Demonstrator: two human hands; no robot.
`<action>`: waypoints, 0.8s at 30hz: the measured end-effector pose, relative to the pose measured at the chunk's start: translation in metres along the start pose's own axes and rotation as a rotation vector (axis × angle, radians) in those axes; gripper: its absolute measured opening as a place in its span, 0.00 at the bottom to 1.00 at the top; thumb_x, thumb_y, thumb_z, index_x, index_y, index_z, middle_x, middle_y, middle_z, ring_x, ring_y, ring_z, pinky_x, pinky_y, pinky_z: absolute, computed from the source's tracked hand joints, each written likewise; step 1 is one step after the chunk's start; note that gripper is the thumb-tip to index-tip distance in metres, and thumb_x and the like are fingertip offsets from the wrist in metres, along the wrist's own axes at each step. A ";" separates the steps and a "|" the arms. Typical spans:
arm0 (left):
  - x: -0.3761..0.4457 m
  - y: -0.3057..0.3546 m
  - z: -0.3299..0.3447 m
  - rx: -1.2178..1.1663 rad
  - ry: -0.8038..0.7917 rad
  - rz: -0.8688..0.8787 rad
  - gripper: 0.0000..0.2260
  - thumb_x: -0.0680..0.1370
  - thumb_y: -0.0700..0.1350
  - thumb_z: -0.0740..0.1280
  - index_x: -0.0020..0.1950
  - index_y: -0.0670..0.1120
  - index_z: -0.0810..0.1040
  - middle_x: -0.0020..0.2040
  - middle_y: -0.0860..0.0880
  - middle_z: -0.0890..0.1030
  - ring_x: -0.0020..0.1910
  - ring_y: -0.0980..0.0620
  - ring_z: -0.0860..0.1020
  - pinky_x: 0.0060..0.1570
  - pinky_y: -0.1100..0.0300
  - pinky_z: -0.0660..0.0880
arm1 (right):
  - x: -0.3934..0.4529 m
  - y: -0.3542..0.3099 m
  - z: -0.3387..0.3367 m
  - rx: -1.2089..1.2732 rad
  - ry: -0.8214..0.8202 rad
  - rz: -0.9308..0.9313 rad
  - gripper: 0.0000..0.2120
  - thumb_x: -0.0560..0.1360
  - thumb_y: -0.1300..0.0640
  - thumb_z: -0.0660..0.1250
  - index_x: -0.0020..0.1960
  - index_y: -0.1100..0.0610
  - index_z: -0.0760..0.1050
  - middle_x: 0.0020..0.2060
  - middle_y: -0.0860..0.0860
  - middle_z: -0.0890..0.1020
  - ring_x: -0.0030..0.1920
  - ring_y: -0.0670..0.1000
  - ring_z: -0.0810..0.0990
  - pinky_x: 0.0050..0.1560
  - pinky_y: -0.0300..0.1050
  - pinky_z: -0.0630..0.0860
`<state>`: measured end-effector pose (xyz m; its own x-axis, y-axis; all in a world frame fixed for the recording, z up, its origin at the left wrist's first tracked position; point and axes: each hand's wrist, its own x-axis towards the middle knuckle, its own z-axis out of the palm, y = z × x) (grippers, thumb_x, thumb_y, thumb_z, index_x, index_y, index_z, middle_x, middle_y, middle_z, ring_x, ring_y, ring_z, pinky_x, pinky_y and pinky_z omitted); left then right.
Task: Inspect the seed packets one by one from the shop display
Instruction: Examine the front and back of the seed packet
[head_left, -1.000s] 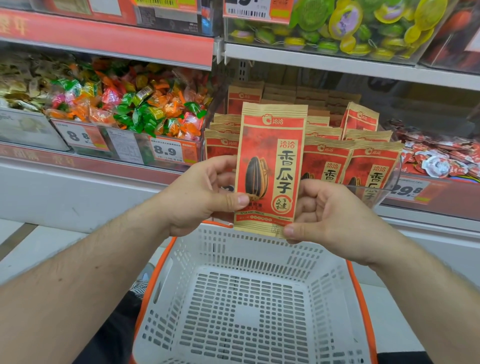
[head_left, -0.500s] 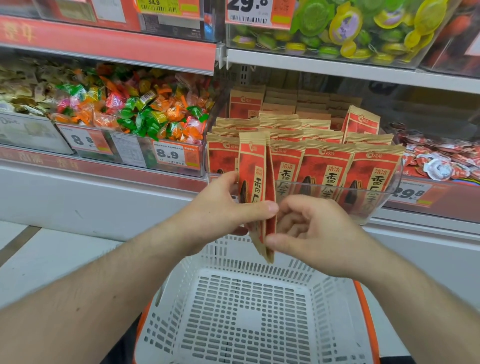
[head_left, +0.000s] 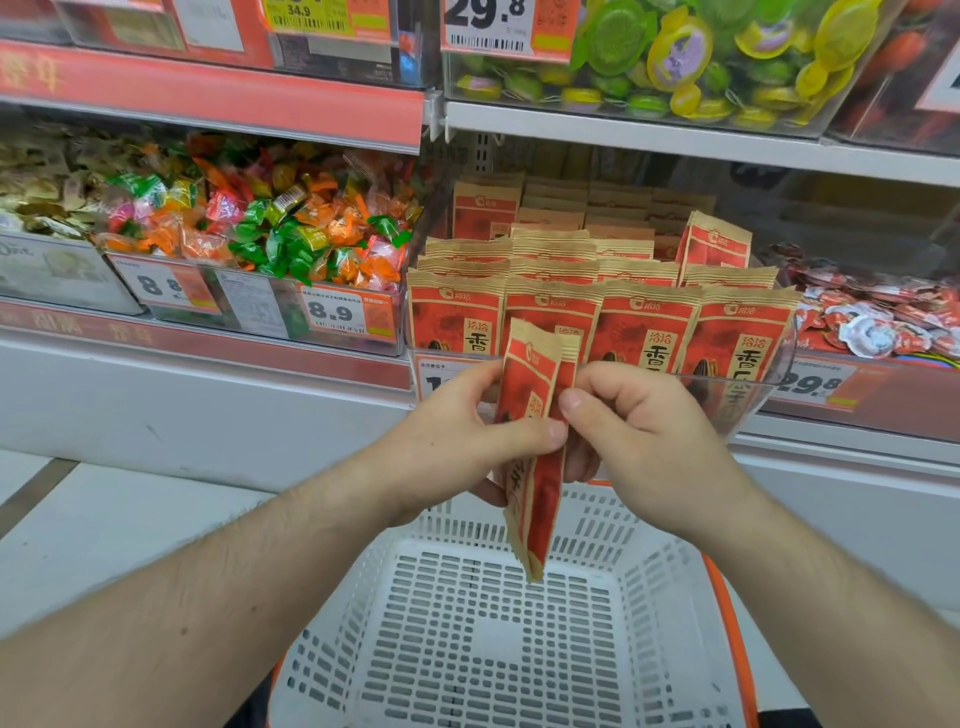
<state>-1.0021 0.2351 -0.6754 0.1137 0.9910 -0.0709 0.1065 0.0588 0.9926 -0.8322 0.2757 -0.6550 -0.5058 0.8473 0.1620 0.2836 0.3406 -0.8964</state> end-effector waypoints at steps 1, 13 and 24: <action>0.000 0.002 0.000 -0.035 -0.015 0.007 0.22 0.68 0.50 0.72 0.61 0.49 0.77 0.50 0.50 0.83 0.45 0.48 0.84 0.40 0.50 0.82 | 0.000 -0.001 0.000 0.050 -0.023 0.018 0.15 0.81 0.65 0.60 0.36 0.62 0.74 0.25 0.50 0.79 0.26 0.47 0.78 0.30 0.41 0.75; -0.001 0.000 -0.006 -0.286 -0.272 0.002 0.10 0.67 0.50 0.67 0.45 0.52 0.83 0.43 0.43 0.83 0.41 0.49 0.83 0.32 0.57 0.78 | 0.000 -0.003 0.001 0.319 -0.104 0.062 0.11 0.72 0.56 0.61 0.36 0.63 0.74 0.27 0.57 0.79 0.24 0.52 0.76 0.27 0.44 0.73; 0.003 0.003 -0.012 -0.338 -0.040 -0.007 0.12 0.69 0.47 0.67 0.50 0.46 0.82 0.42 0.45 0.83 0.41 0.49 0.83 0.32 0.50 0.80 | -0.005 -0.008 -0.012 -0.084 -0.242 0.079 0.16 0.73 0.55 0.74 0.34 0.64 0.76 0.27 0.55 0.80 0.27 0.54 0.79 0.30 0.48 0.77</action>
<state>-1.0130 0.2392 -0.6711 0.1533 0.9853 -0.0750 -0.2251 0.1087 0.9683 -0.8222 0.2737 -0.6439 -0.6566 0.7539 -0.0195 0.3912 0.3184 -0.8635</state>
